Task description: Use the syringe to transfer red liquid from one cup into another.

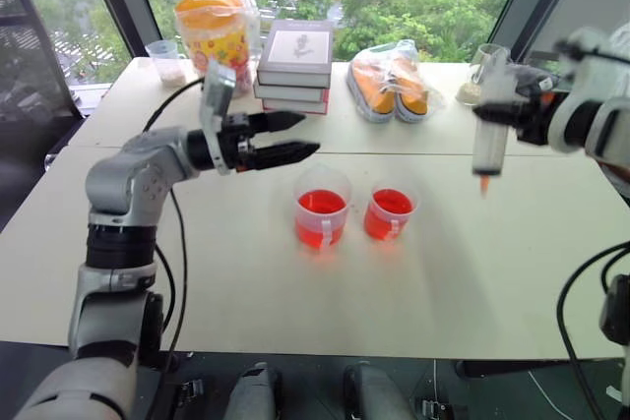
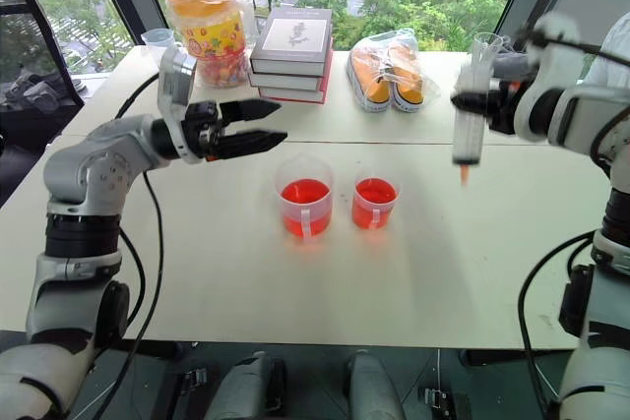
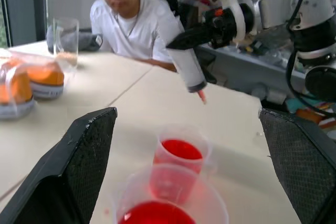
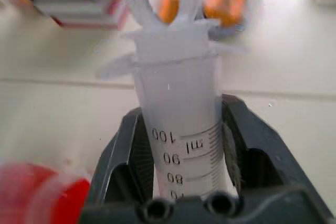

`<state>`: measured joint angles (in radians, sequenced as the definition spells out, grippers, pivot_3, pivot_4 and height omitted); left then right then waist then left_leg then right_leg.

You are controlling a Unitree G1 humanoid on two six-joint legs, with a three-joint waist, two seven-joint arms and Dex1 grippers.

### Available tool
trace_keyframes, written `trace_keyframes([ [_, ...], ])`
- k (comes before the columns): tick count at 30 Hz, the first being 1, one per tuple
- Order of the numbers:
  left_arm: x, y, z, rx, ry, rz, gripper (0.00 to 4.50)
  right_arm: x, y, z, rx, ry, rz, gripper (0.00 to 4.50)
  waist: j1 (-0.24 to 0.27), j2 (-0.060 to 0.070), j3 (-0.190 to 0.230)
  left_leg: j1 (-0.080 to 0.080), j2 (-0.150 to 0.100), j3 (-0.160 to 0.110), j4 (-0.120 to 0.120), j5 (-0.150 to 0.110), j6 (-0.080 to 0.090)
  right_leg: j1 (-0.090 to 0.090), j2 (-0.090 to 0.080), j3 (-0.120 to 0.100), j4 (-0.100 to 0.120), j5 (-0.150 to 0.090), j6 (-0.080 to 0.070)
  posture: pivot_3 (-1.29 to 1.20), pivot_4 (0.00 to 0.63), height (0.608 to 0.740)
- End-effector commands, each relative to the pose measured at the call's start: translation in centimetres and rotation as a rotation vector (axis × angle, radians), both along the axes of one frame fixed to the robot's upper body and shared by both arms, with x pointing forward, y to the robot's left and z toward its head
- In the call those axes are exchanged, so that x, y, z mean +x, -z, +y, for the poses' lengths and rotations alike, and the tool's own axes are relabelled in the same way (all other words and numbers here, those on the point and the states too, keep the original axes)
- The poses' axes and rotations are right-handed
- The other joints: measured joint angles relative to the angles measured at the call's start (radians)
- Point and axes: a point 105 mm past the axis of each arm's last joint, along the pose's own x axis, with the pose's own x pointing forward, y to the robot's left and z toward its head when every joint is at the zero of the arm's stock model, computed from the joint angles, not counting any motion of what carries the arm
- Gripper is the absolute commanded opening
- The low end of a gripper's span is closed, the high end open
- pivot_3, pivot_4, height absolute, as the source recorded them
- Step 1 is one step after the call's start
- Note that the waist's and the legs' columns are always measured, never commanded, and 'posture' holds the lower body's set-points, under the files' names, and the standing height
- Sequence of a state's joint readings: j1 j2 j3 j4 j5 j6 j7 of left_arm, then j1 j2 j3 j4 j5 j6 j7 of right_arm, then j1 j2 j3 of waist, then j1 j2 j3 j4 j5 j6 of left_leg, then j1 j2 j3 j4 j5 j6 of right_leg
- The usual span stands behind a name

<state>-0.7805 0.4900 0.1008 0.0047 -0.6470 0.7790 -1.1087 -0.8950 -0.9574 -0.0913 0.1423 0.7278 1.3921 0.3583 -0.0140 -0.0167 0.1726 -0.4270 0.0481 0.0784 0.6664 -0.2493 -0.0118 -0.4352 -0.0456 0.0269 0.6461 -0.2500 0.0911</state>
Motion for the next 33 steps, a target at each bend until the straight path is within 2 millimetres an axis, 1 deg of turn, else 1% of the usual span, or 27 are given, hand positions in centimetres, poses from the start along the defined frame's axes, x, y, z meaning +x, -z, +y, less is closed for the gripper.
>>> trace_keyframes([
  [1,-1.1,-1.1,-0.4,-0.013,0.011,-0.061,4.46,0.2,2.3,-1.4,-0.001,0.028,0.134,1.43,-0.001,0.000,0.000,0.000,0.000,0.000,0.000,0.000,0.000,0.000,0.000,0.000,0.000,0.000,0.001,0.00,0.150,0.740],
  [5,-1.3,-0.6,-0.5,-0.003,-0.008,-0.059,4.46,1.3,4.8,-2.3,0.005,0.055,0.232,1.43,-0.005,0.000,0.000,0.000,0.000,0.000,0.000,0.000,0.000,-0.001,0.001,0.001,0.001,0.001,0.001,0.00,0.150,0.740],
  [9,-1.3,-0.4,-0.3,0.007,-0.034,-0.055,4.46,2.1,7.5,-3.2,-0.034,0.080,0.303,1.43,-0.006,0.000,0.000,0.000,0.000,0.000,0.000,0.000,0.000,-0.001,0.002,0.001,0.001,0.001,0.002,0.00,0.150,0.740],
  [11,-1.4,-0.3,-0.1,0.014,-0.042,-0.052,4.46,2.2,8.2,-3.2,-0.027,0.078,0.323,1.43,-0.005,0.000,0.000,0.000,0.000,0.000,0.000,0.000,0.000,-0.001,0.002,0.001,0.001,0.001,0.002,0.00,0.150,0.740],
  [13,-1.5,-0.2,0.0,0.023,-0.047,-0.049,4.46,2.4,8.4,-3.2,-0.022,0.074,0.329,1.43,-0.004,0.000,0.000,0.000,0.000,0.000,0.000,0.000,0.000,-0.001,0.002,0.001,0.001,0.001,0.002,0.00,0.150,0.740],
  [14,-1.5,0.0,0.2,0.036,-0.054,-0.048,4.49,2.5,8.3,-3.1,-0.011,0.071,0.327,1.91,-0.004,0.000,0.000,0.000,0.000,0.000,0.000,0.000,0.000,-0.001,0.002,0.001,0.001,0.001,0.002,0.00,0.150,0.740],
  [15,-1.5,0.1,0.4,0.044,-0.059,-0.047,4.50,2.6,8.1,-3.0,-0.002,0.068,0.322,2.44,-0.004,0.000,0.000,0.000,0.000,0.000,0.000,0.000,0.000,-0.001,0.001,0.001,0.001,0.001,0.002,0.00,0.150,0.740],
  [17,-1.5,0.2,0.6,0.051,-0.069,-0.043,4.50,2.7,7.2,-2.9,0.019,0.056,0.295,3.33,-0.003,0.000,0.000,0.000,0.000,0.001,0.000,0.000,0.000,-0.001,0.001,0.001,0.001,0.001,0.002,0.00,0.150,0.740],
  [18,-1.5,0.2,0.6,0.052,-0.071,-0.040,4.50,2.7,6.7,-3.0,0.025,0.055,0.278,3.94,-0.002,0.001,0.000,0.000,0.000,0.001,0.000,0.000,0.000,-0.001,0.001,0.001,0.001,0.001,0.002,0.00,0.150,0.740],
  [19,-1.5,0.2,0.7,0.054,-0.073,-0.039,4.50,2.7,6.0,-3.1,0.025,0.053,0.255,4.33,-0.002,0.001,0.000,0.000,0.000,0.001,0.000,0.000,0.000,-0.001,0.001,0.001,0.001,0.001,0.002,0.00,0.150,0.740],
  [21,-1.6,0.1,0.9,0.058,-0.074,-0.037,4.50,2.4,4.2,-2.8,0.041,0.034,0.205,4.42,-0.002,0.001,0.000,0.000,0.000,0.001,0.000,0.000,0.000,-0.001,0.001,0.000,0.001,0.001,0.002,0.00,0.150,0.740],
  [23,-1.7,0.0,1.1,0.065,-0.080,-0.033,4.50,1.6,2.2,-2.6,0.005,-0.010,0.126,4.42,0.001,0.001,0.001,-0.001,0.000,0.001,-0.001,0.000,0.000,-0.002,0.001,0.000,0.001,0.001,0.002,0.00,0.150,0.740],
  [25,-1.8,0.1,1.5,0.081,-0.089,-0.026,4.50,0.1,0.1,-1.3,0.005,-0.094,0.048,4.42,0.002,0.001,0.001,-0.001,0.000,0.000,-0.001,0.000,0.000,-0.003,0.001,0.000,0.001,0.001,0.002,0.00,0.150,0.740],
  [27,-1.9,0.3,1.8,0.105,-0.096,-0.021,4.50,-1.5,-1.6,0.2,0.002,-0.188,-0.035,4.42,0.002,0.001,0.000,-0.001,0.000,0.000,-0.002,0.000,0.000,-0.003,0.001,0.000,0.001,0.001,0.002,0.00,0.150,0.740],
  [30,-2.2,0.4,2.1,0.136,-0.097,-0.014,4.50,-4.4,-3.0,2.9,0.056,-0.348,-0.130,4.42,0.000,0.001,0.000,-0.001,0.000,0.000,-0.002,0.000,0.000,-0.002,0.001,0.000,0.001,0.001,0.002,0.00,0.150,0.740],
  [33,-2.3,1.1,2.6,0.168,-0.114,0.003,4.50,-6.5,-3.1,4.7,0.083,-0.440,-0.178,4.42,-0.003,0.001,0.000,0.001,0.000,0.000,-0.001,0.000,0.000,-0.002,0.001,0.000,0.002,0.001,0.002,0.00,0.150,0.740],
])
